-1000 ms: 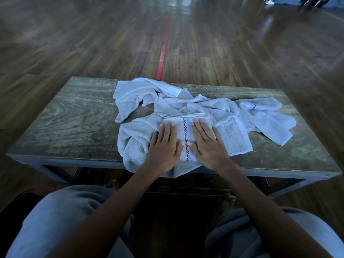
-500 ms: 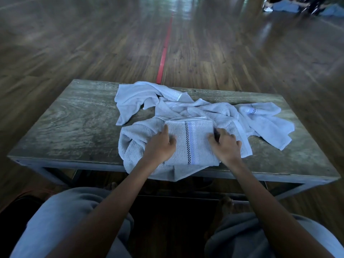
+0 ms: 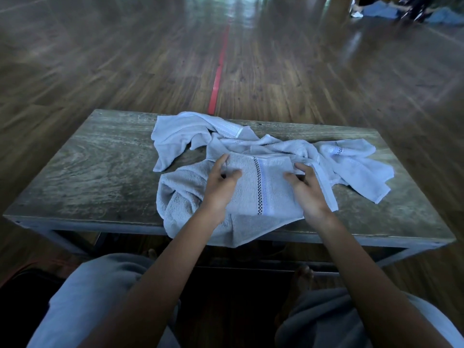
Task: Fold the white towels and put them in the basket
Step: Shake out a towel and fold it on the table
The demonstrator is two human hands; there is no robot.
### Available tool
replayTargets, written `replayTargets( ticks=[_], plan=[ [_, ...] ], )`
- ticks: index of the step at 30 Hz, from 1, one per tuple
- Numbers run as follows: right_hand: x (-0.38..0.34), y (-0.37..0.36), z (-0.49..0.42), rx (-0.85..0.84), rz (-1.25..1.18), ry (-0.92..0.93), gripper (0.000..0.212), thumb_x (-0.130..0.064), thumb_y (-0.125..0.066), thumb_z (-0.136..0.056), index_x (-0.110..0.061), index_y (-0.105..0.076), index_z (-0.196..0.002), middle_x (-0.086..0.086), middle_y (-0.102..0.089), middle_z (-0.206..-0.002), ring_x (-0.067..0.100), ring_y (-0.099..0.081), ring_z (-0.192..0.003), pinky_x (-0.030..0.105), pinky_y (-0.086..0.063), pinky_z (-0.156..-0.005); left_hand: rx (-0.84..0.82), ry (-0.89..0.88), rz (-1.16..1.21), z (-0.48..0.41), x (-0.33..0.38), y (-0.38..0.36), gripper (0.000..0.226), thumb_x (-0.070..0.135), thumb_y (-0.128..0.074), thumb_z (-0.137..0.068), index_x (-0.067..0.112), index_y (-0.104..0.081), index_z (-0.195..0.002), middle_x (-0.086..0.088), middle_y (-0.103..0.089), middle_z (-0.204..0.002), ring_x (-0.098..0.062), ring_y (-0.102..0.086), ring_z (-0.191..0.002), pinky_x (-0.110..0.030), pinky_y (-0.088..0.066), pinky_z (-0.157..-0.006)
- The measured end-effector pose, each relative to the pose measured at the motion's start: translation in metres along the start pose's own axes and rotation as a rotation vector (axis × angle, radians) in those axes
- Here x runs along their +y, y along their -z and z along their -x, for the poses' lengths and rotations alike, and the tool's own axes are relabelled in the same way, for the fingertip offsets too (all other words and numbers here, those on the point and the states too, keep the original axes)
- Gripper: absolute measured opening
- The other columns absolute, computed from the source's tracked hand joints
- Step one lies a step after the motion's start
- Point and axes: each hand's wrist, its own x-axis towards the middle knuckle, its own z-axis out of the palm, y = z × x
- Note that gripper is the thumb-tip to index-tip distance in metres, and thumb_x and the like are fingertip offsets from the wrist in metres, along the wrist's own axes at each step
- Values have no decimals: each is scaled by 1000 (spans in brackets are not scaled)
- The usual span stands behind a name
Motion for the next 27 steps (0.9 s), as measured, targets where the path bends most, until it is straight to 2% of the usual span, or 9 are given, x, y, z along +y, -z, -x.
replayTargets(
  ticks=[2,5,10,13,16,18,21,25,27],
  plan=[
    [-5,1,2,-28,-33,-17,42,-29,-55,-93,-27,-42,-133,-13,-52,-97,-1,-50,-85,17,-38,-66,-53,154,189,0,3,4,50,18,-62,-87,31,-50,-134,0,-59,-128,-19,-58,-113,-38,-51,-88],
    [-15,2,13,-23,-60,46,40,-25,-57,-92,-30,-45,-131,-8,-57,-106,3,-54,-92,19,-41,-70,-98,205,298,13,12,11,47,13,-55,-91,31,-50,-134,-3,-62,-126,-22,-61,-110,-37,-53,-78],
    [-32,0,50,-72,-13,294,30,-21,-55,-94,-40,-54,-117,-8,-59,-110,0,-54,-95,16,-43,-82,-37,-70,239,54,31,27,48,6,-53,-94,36,-51,-131,5,-59,-128,-13,-57,-114,-29,-50,-88],
    [-42,-13,78,-132,-13,382,26,-16,-54,-95,-34,-60,-111,-16,-59,-112,-14,-50,-89,5,-38,-80,48,-219,135,81,35,49,46,10,-57,-93,44,-55,-123,6,-62,-120,-12,-58,-110,-31,-46,-98],
    [-55,-41,104,-194,-30,385,22,-17,-53,-95,-30,-63,-109,-15,-61,-112,-17,-50,-84,-1,-38,-75,162,-306,81,113,41,82,45,13,-60,-91,46,-55,-121,-1,-60,-99,-15,-56,-92,-32,-46,-91],
    [-67,-64,120,-250,-32,399,22,-18,-53,-95,-29,-64,-110,-15,-60,-111,-19,-50,-81,-1,-38,-71,240,-324,89,134,47,107,44,15,-61,-91,42,-55,-125,3,-64,-110,-18,-61,-103,-38,-49,-96],
    [-84,-99,145,-356,-32,433,23,-18,-53,-94,-30,-62,-112,-14,-58,-112,-13,-50,-83,0,-38,-68,380,-338,72,164,56,147,45,16,-58,-93,35,-51,-133,5,-64,-112,-17,-61,-105,-42,-50,-96],
    [-99,-141,177,-536,-14,486,25,-19,-54,-94,-34,-60,-113,-15,-58,-113,1,-52,-97,3,-39,-71,571,-388,7,206,59,195,47,14,-56,-93,29,-49,-137,9,-59,-93,-13,-54,-91,-28,-47,-82],
    [-104,-159,193,-614,-17,514,24,-18,-54,-94,-33,-59,-113,-20,-57,-114,2,-51,-107,3,-39,-79,649,-436,-48,228,57,214,47,16,-58,-91,28,-49,-136,8,-63,-114,-11,-58,-106,-29,-47,-92]
  ],
)
